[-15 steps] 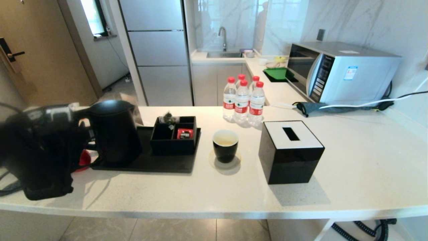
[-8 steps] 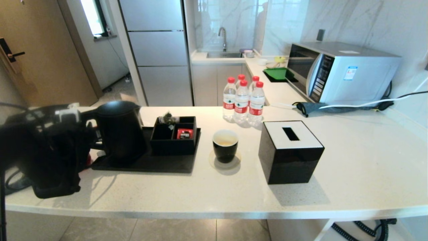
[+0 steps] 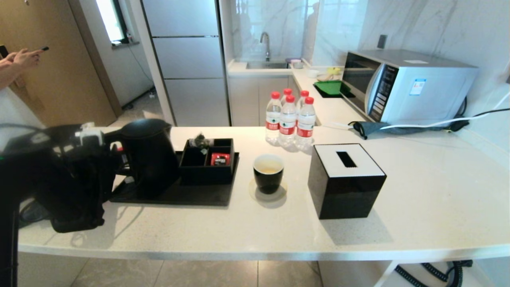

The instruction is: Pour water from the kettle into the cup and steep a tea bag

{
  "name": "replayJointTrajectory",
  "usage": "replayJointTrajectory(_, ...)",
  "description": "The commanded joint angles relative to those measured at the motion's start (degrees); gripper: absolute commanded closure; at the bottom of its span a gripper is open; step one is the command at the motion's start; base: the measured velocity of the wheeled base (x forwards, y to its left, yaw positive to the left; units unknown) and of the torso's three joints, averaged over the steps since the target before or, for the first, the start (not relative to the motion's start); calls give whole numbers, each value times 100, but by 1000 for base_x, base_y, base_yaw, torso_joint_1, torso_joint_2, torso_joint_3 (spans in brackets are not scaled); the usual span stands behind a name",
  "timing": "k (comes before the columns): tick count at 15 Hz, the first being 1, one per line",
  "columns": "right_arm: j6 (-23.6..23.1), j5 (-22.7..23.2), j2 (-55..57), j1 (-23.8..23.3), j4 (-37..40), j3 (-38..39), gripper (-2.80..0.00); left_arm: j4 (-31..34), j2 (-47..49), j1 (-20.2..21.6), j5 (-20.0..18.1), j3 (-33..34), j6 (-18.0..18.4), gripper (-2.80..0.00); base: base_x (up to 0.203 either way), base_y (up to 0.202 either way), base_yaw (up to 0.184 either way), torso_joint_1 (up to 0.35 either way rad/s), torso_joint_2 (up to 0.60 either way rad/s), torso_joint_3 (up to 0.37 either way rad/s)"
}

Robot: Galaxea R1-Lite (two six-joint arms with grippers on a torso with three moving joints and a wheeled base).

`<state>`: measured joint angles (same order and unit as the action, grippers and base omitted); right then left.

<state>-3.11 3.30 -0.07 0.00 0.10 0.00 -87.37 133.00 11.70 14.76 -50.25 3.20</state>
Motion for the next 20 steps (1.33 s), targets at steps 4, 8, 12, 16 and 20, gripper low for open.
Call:
replayJointTrajectory(4,-4,4,7,0,-1,0,0,-258,156,-19,9,-104,-21,0,0,0,0,0,0,0)
replayJointTrajectory(8,3,4,7,0,-1,0,0,-258,200,-19,9,-153,-29,0,0,0,0,0,0,0)
replayJointTrajectory(12,3,4,7,0,-1,0,0,-258,227,-19,9,-187,-21,0,0,0,0,0,0,0)
replayJointTrajectory(16,-6,4,7,0,-1,0,0,-258,227,-3,9,-187,-21,0,0,0,0,0,0,0)
replayJointTrajectory(20,-3,4,7,0,-1,0,0,-258,227,-3,9,-187,-21,0,0,0,0,0,0,0)
